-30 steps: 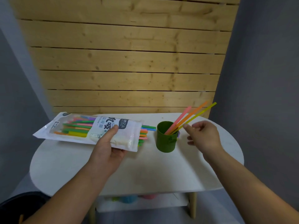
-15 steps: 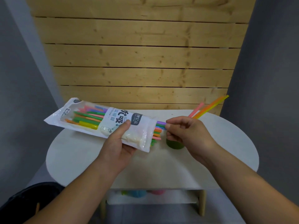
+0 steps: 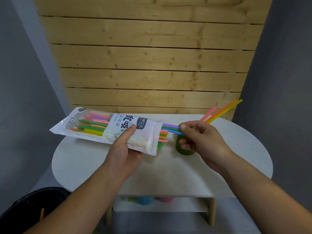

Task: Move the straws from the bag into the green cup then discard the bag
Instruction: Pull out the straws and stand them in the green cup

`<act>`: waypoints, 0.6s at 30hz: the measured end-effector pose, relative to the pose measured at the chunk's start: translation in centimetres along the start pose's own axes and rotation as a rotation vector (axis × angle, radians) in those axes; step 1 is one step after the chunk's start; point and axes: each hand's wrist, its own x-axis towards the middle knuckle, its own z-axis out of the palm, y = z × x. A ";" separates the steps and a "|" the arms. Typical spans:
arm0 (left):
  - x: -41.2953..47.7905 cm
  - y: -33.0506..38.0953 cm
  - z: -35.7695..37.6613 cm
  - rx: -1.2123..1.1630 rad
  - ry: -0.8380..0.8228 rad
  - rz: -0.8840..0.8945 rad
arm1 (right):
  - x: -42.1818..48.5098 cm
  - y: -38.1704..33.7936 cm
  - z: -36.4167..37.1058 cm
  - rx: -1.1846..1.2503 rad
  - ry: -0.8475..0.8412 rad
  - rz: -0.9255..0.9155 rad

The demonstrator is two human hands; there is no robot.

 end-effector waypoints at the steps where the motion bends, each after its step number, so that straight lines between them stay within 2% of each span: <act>1: 0.0 -0.1 0.0 -0.001 0.002 0.001 | 0.0 0.1 0.2 -0.022 -0.001 0.010; 5: 0.0 0.1 0.0 -0.011 0.005 0.003 | 0.2 0.2 0.2 0.016 0.031 0.012; 11: 0.4 1.0 0.0 -0.061 -0.001 0.029 | -0.3 0.8 0.0 0.520 -0.026 0.043; 12: 0.4 1.1 0.0 -0.070 -0.004 0.032 | -0.5 1.4 0.5 0.514 -0.053 0.056; 15: 0.3 0.9 0.1 -0.087 -0.027 0.025 | -1.0 2.6 2.6 0.284 -0.077 0.091; 18: 0.0 0.1 0.1 -0.072 -0.037 0.010 | -0.6 2.5 4.4 0.293 0.007 0.069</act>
